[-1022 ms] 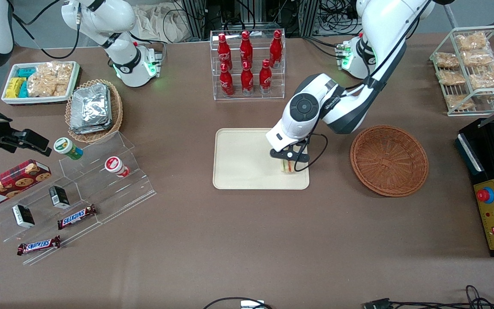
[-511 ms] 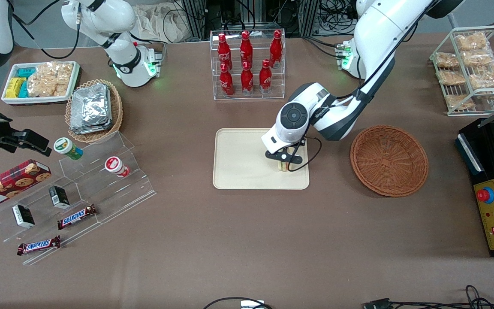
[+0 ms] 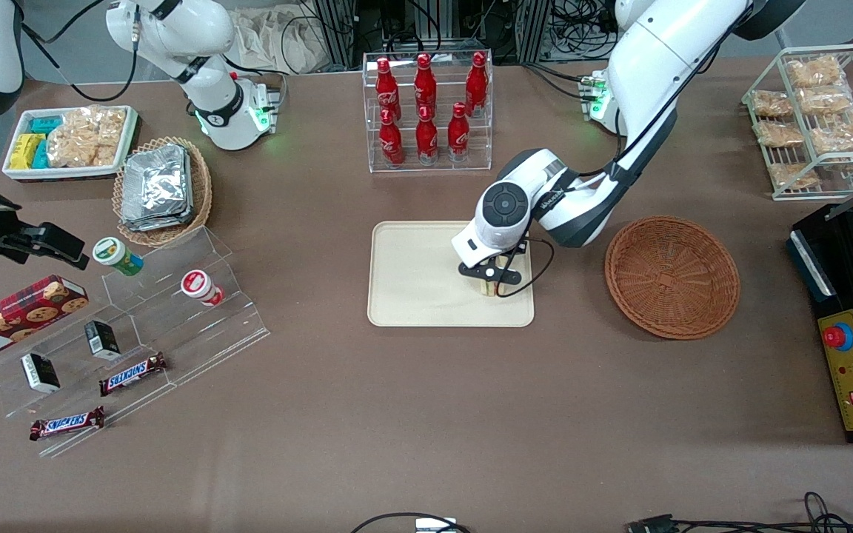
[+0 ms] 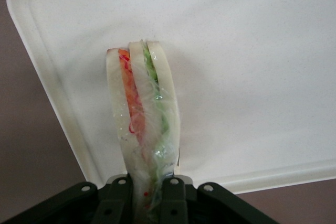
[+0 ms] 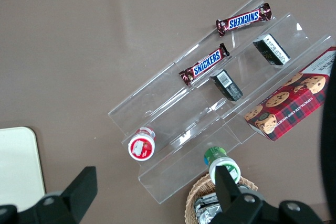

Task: Place sandwich from basket to tray
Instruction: 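Lower the sandwich onto the cream tray with the left gripper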

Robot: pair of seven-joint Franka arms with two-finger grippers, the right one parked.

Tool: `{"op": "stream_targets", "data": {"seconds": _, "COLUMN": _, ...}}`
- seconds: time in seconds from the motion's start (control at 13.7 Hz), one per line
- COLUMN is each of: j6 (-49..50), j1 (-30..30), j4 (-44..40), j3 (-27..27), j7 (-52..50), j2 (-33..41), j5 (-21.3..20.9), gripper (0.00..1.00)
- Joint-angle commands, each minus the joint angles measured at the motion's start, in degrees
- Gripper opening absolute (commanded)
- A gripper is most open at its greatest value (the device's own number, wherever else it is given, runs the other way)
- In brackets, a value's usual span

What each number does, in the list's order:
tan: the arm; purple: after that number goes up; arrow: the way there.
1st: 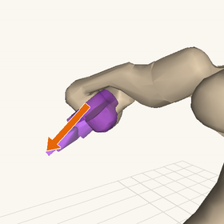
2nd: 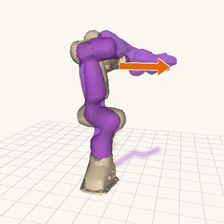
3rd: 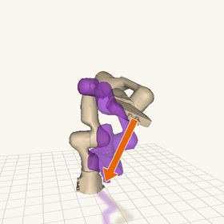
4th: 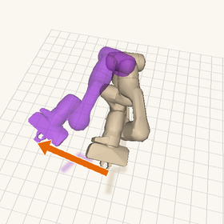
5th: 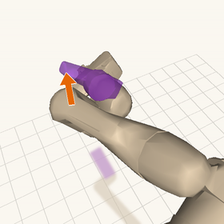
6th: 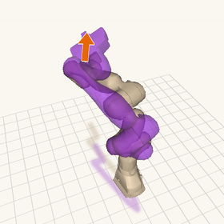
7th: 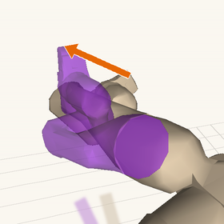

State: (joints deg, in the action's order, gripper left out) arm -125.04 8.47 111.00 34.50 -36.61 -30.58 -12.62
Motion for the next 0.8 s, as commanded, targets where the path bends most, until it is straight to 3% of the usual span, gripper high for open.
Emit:
{"op": "stream_targets", "data": {"seconds": 0.0, "j6": -1.2, "j1": 0.6, "j4": 0.4, "j3": -0.3, "j7": -2.1, "j2": -0.3, "j5": -1.8, "gripper": 0.14}}
{"op": "stream_targets", "data": {"seconds": 0.15, "j6": -1.3, "j1": 0.6, "j4": 0.4, "j3": -0.3, "j7": -3.5, "j2": -1.1, "j5": -3.9, "gripper": 0.33}}
{"op": "stream_targets", "data": {"seconds": 0.22, "j6": -1.3, "j1": 0.6, "j4": 0.4, "j3": -0.3, "j7": -3.8, "j2": -1.3, "j5": -4.9, "gripper": 0.52}}
{"op": "stream_targets", "data": {"seconds": 0.29, "j6": -1.3, "j1": 0.7, "j4": 0.4, "j3": -0.3, "j7": -4.2, "j2": -1.3, "j5": -5.0, "gripper": 0.84}}
{"op": "stream_targets", "data": {"seconds": 0.36, "j6": -1.3, "j1": 0.7, "j4": 0.4, "j3": -0.3, "j7": -5.0, "j2": -1.3, "j5": -5.0, "gripper": 0.99}}
{"op": "stream_targets", "data": {"seconds": 0.73, "j6": 2.1, "j1": 0.1, "j4": -0.2, "j3": -0.2, "j7": -5.8, "j2": 0.2, "j5": -5.0, "gripper": 1.00}}
